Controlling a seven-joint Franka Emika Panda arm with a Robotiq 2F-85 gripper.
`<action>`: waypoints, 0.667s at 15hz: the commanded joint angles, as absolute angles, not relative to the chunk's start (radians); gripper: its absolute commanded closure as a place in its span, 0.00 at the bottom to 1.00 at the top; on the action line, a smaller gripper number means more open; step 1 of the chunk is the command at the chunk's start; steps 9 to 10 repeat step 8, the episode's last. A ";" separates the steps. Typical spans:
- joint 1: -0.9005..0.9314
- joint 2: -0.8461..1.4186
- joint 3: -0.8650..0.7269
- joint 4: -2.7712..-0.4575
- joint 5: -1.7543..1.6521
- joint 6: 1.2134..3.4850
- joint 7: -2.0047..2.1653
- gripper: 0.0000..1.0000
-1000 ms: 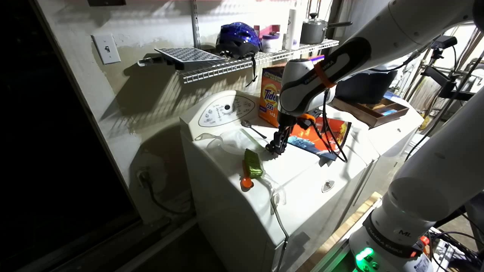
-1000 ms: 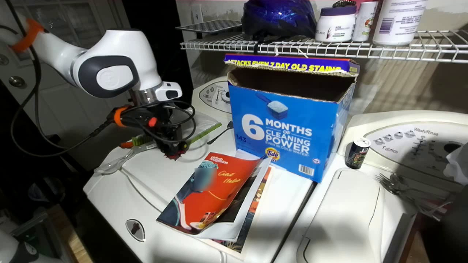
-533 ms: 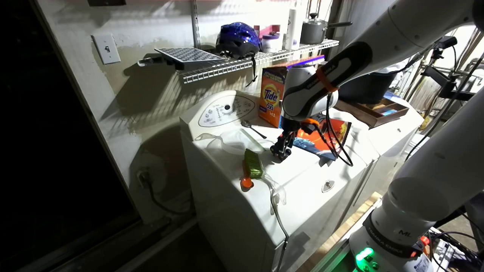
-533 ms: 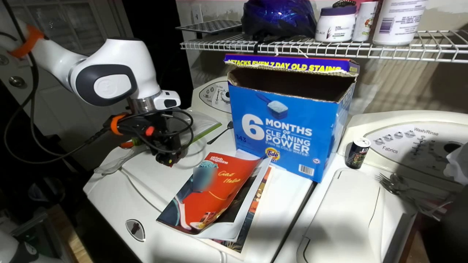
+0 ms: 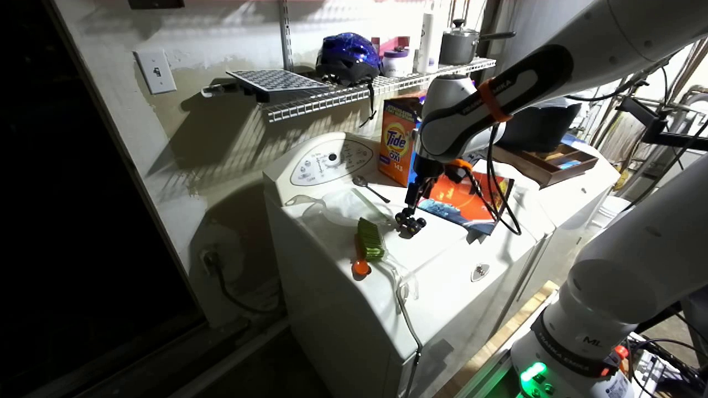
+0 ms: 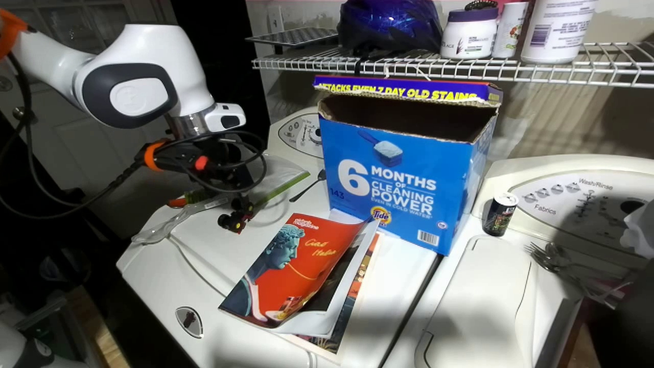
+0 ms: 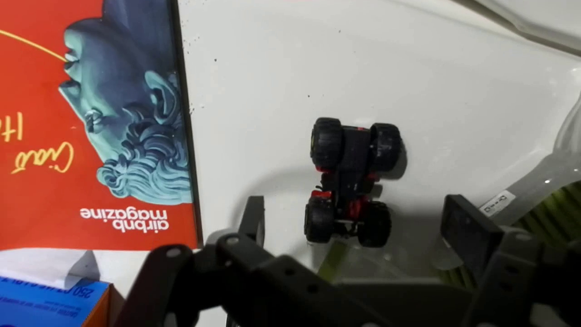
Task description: Put the toy car upside down
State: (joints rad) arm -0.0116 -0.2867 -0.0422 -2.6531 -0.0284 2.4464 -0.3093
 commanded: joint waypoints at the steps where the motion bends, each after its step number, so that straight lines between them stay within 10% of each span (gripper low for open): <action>1: -0.016 -0.397 -0.034 -2.662 -0.087 2.375 -0.274 0.00; 10: 0.000 -0.438 -0.039 -2.651 -0.108 2.358 -0.279 0.00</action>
